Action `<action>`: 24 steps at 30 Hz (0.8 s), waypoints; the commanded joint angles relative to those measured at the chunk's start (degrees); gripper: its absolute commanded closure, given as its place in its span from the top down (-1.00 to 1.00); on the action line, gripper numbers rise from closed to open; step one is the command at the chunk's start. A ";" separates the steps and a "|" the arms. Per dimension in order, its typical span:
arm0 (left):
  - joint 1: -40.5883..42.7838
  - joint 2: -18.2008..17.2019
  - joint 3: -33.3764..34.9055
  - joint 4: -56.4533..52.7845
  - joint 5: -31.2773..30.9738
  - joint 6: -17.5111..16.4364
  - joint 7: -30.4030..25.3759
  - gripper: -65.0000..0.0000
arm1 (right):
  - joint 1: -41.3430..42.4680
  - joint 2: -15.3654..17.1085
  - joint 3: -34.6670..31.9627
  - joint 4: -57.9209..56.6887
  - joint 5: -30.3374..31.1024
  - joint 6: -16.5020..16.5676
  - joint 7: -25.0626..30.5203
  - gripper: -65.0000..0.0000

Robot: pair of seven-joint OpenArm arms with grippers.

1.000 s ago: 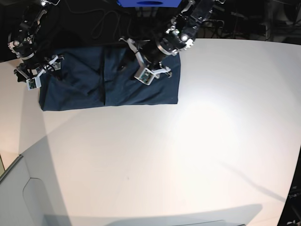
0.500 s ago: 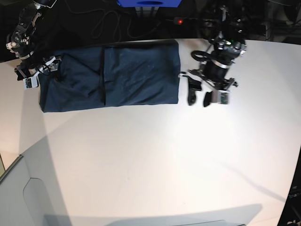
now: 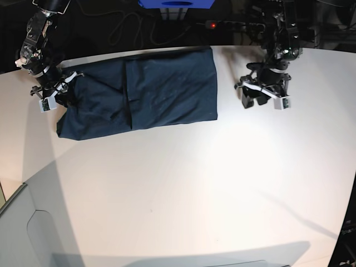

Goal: Fold the T-shirt properly
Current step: 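Release the folded end and lift the left gripper away, then grasp the folded bundle with both grippers and fold it over again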

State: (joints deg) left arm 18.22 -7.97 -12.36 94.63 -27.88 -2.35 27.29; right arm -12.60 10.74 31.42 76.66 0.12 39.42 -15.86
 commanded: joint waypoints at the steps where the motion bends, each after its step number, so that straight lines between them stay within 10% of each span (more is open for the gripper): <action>1: -0.42 0.01 0.89 0.45 -0.65 -0.42 -0.96 -0.13 | -0.45 0.20 0.01 0.39 -4.82 0.58 -5.55 -0.98; 15: -3.84 0.27 12.40 0.10 -0.39 -0.16 -1.05 -0.13 | -5.82 -3.49 -2.54 27.29 -5.09 0.58 -5.55 -1.00; 24: -3.93 0.36 13.81 0.01 -0.12 -0.16 -1.13 -0.13 | -11.00 -5.78 -15.81 42.77 -5.18 0.58 -5.29 -1.00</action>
State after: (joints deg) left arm 14.57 -7.51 1.43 93.82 -27.53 -2.15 27.24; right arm -23.49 4.60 15.11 118.39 -5.96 39.79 -22.61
